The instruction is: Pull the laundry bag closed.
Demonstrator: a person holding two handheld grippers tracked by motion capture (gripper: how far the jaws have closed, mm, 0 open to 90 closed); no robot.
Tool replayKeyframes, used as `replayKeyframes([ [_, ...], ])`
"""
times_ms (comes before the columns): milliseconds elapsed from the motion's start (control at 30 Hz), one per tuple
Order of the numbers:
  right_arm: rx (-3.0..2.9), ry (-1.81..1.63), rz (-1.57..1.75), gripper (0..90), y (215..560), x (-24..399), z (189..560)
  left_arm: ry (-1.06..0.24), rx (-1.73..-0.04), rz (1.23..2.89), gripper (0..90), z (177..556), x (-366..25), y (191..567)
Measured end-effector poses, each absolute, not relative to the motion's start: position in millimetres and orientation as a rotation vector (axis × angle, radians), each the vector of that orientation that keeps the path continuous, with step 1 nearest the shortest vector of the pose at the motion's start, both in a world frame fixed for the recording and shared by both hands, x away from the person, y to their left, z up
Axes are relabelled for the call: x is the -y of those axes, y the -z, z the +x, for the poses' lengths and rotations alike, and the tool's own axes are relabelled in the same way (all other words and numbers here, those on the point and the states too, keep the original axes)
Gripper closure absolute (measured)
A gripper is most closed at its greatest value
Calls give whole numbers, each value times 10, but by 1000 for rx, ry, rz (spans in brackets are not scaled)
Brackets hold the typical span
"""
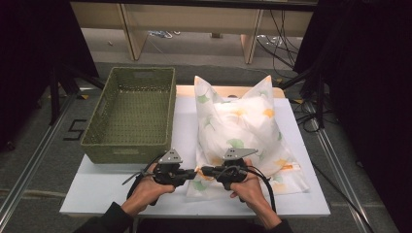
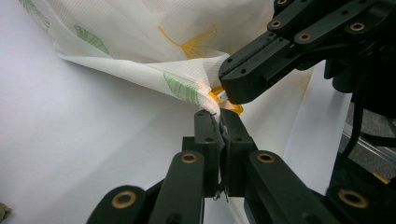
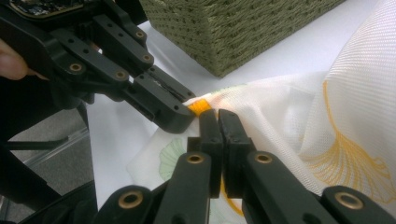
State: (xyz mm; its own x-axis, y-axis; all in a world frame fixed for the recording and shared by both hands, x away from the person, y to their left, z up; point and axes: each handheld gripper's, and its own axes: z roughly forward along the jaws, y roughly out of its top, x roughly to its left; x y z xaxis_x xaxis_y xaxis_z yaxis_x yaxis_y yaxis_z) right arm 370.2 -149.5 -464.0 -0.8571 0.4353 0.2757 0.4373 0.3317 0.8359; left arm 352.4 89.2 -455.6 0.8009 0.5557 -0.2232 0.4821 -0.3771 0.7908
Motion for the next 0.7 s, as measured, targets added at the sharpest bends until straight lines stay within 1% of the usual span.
replayKeyframes([
  [33, 2558, 1602, -855, 900, 4638, 1497, 3698, -91, -794, 2033, 863, 3513, -884, 4557],
  [100, 2565, 1618, -832, 900, 4659, 1487, 3711, -79, -788, 2031, 863, 3519, -880, 4565],
  [200, 2552, 1600, -903, 900, 4660, 1488, 3694, -86, -772, 2030, 863, 3519, -871, 4568],
  [267, 2554, 1610, -834, 900, 4672, 1476, 3716, -90, -780, 2029, 862, 3515, -869, 4567],
  [400, 2553, 1605, -839, 900, 4661, 1474, 3697, -83, -773, 2030, 863, 3523, -881, 4570],
  [467, 2568, 1583, -874, 900, 4643, 1490, 3677, -81, -797, 2027, 863, 3509, -882, 4567],
  [567, 2583, 1626, -865, 900, 4631, 1489, 3662, -94, -769, 2046, 864, 3520, -908, 4556],
  [600, 2588, 1617, -871, 900, 4624, 1485, 3653, -89, -780, 2028, 864, 3510, -898, 4560],
  [700, 2607, 1612, -915, 900, 4620, 1492, 3629, -98, -778, 2042, 864, 3512, -909, 4566],
])
